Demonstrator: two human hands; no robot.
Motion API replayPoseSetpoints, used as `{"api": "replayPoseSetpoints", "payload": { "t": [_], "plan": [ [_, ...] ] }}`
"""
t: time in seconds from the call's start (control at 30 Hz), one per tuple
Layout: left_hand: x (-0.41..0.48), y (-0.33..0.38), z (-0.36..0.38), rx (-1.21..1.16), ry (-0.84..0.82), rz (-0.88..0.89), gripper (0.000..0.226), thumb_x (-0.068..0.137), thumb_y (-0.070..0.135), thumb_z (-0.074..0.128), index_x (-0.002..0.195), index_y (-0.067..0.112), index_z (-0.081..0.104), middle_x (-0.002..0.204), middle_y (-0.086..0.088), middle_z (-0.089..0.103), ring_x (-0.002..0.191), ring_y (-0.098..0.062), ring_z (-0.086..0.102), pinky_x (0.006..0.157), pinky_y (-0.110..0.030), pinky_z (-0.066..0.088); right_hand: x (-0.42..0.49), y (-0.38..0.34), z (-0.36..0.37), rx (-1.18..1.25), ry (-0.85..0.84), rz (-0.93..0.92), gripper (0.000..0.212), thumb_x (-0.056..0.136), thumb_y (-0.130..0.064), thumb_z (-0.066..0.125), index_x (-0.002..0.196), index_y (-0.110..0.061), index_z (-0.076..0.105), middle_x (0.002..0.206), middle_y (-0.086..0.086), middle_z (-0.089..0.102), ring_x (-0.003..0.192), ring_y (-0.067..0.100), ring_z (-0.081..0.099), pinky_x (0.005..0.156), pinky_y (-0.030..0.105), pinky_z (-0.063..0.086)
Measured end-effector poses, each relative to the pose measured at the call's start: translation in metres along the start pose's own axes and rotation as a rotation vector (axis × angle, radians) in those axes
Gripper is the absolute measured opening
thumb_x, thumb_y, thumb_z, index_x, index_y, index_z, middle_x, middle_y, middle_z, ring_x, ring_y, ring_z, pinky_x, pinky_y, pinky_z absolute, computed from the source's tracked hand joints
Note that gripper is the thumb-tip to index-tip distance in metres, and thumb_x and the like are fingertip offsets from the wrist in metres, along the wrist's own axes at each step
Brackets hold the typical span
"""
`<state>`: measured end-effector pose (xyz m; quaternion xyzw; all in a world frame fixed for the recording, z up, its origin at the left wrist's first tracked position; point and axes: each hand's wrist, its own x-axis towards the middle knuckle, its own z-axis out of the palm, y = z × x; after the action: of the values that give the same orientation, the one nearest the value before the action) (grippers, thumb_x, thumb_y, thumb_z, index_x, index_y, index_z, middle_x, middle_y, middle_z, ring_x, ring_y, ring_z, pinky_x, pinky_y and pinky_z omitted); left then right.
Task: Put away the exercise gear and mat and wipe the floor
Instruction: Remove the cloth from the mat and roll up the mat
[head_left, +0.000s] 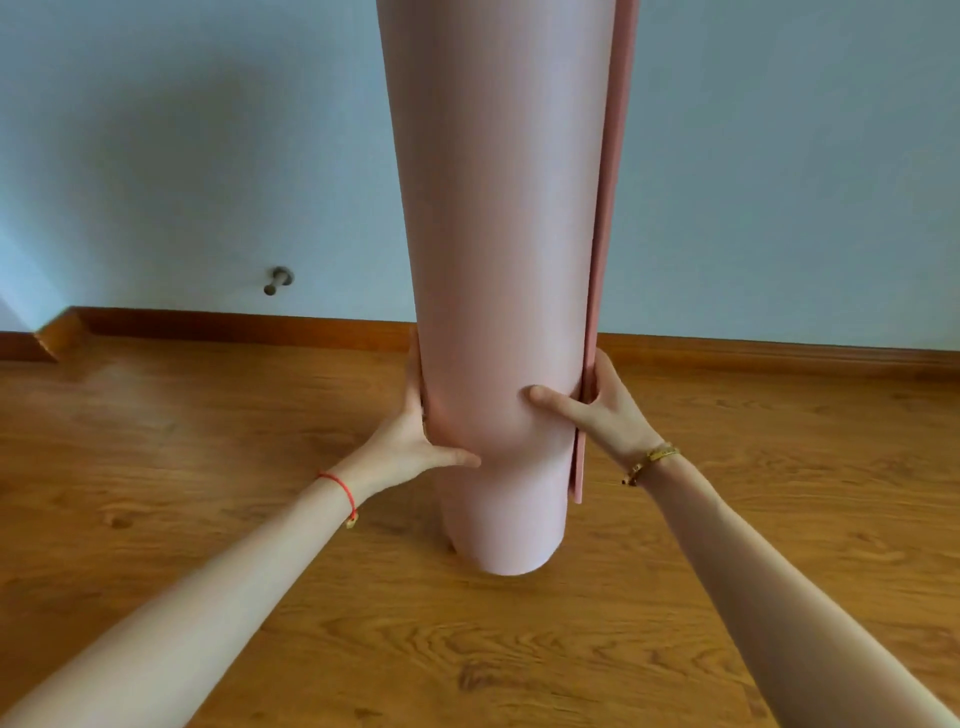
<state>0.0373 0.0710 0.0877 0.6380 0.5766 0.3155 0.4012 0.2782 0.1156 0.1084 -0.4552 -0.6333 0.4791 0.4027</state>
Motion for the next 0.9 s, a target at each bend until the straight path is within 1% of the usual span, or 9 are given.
{"api": "replayPoseSetpoints", "payload": {
  "t": [0.03,0.1,0.23,0.37,0.47,0.57,0.67,0.77,0.9],
  "plan": [
    [-0.002,-0.004,0.001,0.024,0.008,0.009,0.149,0.065,0.032,0.093,0.149,0.044,-0.029,0.159,0.021,0.012,0.147,-0.011,0.024,0.121,-0.042,0.028,-0.003,0.004,0.004,-0.020,-0.011,0.005,0.104,0.054,-0.053,0.085,0.139,-0.019,0.035,0.123,-0.013,0.056,0.109,0.001,0.058,0.077,0.014,0.055],
    [-0.008,-0.011,0.007,0.041,0.020,0.012,0.150,0.064,0.030,0.094,0.151,0.041,-0.028,0.162,0.019,0.009,0.150,-0.014,0.022,0.122,-0.041,0.026,-0.015,0.019,0.011,-0.036,-0.020,0.007,0.112,0.051,-0.056,0.084,0.142,-0.026,0.026,0.129,-0.017,0.051,0.114,-0.004,0.053,0.078,0.010,0.052],
    [-0.021,-0.017,0.014,0.002,-0.005,0.033,0.150,0.065,0.035,0.093,0.146,0.048,-0.033,0.162,0.020,0.005,0.148,-0.008,0.019,0.120,-0.035,0.025,-0.037,0.040,0.011,-0.044,0.000,0.004,0.124,0.044,-0.066,0.086,0.144,-0.032,0.020,0.137,-0.015,0.047,0.124,0.002,0.050,0.097,0.029,0.053],
    [-0.018,0.009,0.003,-0.129,-0.006,0.078,0.149,0.066,0.036,0.092,0.138,0.059,-0.036,0.147,0.034,0.007,0.143,-0.002,0.021,0.119,-0.038,0.030,-0.038,0.022,0.003,-0.036,0.024,-0.075,0.126,0.045,-0.070,0.084,0.146,-0.033,0.017,0.142,-0.013,0.044,0.129,0.004,0.048,0.098,0.028,0.052],
    [-0.013,0.034,-0.011,-0.188,0.015,0.131,0.148,0.065,0.033,0.091,0.139,0.059,-0.034,0.140,0.047,0.010,0.142,0.003,0.022,0.115,-0.030,0.031,-0.034,-0.004,-0.005,0.009,0.075,-0.184,0.126,0.051,-0.070,0.080,0.151,-0.034,0.013,0.151,-0.009,0.037,0.137,0.007,0.042,0.105,0.031,0.045],
    [-0.010,0.049,-0.025,-0.214,0.054,0.181,0.146,0.063,0.035,0.089,0.143,0.057,-0.031,0.149,0.040,0.013,0.144,0.005,0.022,0.112,-0.026,0.030,-0.028,-0.025,-0.013,0.049,0.124,-0.221,0.128,0.049,-0.082,0.071,0.153,-0.038,0.012,0.158,-0.010,0.028,0.143,0.008,0.033,0.110,0.035,0.036],
    [-0.009,0.053,-0.028,-0.245,0.059,0.185,0.144,0.061,0.033,0.090,0.150,0.052,-0.021,0.160,0.021,0.019,0.145,-0.004,0.031,0.117,-0.034,0.034,-0.025,-0.028,-0.017,0.073,0.163,-0.181,0.123,0.051,-0.090,0.060,0.153,-0.040,0.013,0.159,-0.009,0.026,0.144,0.010,0.031,0.113,0.041,0.031],
    [-0.012,0.046,-0.019,-0.211,0.039,0.162,0.145,0.059,0.035,0.093,0.151,0.052,-0.018,0.153,0.025,0.025,0.144,-0.006,0.033,0.118,-0.041,0.035,-0.027,-0.021,-0.012,0.070,0.147,-0.082,0.120,0.053,-0.095,0.050,0.153,-0.036,0.018,0.156,-0.013,0.032,0.142,0.007,0.033,0.118,0.046,0.028],
    [-0.014,0.037,-0.008,-0.178,0.081,0.150,0.147,0.048,0.056,0.094,0.150,0.057,-0.012,0.159,0.023,0.019,0.146,-0.010,0.032,0.116,-0.044,0.039,-0.029,-0.012,0.003,0.108,0.098,-0.027,0.083,0.060,-0.094,0.046,0.132,-0.054,0.038,0.137,-0.031,0.049,0.129,-0.005,0.045,0.114,0.042,0.036]
  ]
}}
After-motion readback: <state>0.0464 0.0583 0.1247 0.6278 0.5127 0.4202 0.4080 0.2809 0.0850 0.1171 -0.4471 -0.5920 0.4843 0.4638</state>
